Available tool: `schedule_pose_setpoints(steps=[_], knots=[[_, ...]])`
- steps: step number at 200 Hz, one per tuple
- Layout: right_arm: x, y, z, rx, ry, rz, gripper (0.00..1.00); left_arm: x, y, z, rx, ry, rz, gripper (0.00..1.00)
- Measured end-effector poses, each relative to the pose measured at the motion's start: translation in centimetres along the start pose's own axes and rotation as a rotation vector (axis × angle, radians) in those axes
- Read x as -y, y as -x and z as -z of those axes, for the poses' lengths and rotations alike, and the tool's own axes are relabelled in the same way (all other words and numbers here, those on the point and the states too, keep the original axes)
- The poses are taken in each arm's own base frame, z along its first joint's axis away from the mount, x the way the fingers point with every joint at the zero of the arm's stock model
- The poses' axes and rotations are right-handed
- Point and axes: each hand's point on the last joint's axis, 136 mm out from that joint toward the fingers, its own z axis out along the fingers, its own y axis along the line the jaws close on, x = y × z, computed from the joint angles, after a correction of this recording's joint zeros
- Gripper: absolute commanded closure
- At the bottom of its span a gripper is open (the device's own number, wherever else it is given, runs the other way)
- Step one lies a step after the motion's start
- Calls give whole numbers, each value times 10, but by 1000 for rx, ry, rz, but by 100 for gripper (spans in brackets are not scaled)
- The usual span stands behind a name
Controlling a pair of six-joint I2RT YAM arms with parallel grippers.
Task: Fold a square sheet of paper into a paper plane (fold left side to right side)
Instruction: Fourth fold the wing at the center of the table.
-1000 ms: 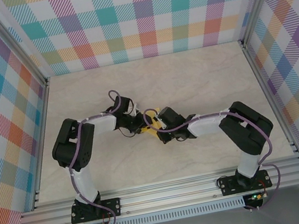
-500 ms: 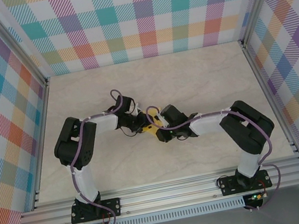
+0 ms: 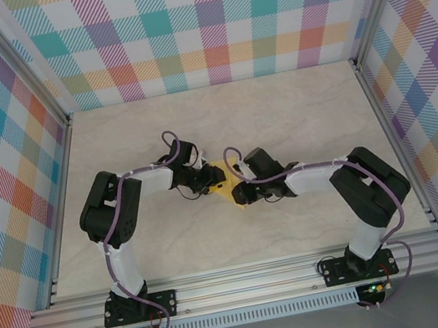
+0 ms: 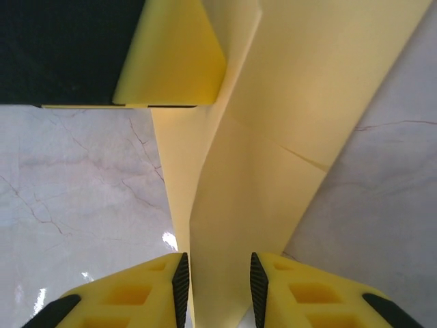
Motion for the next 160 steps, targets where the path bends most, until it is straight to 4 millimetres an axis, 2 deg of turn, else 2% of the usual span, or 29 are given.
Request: schedule_pose_setpoints(steps=[58,113,160], knots=[[0,13,14,15,59,-60,65,0,0,0,0,0,-1,68],[-3,41,14,18,118,-162,65,0,0,0,0,1,-1,67],[-3,60,4,11,154,-209,67,0,0,0,0,1,-1,67]])
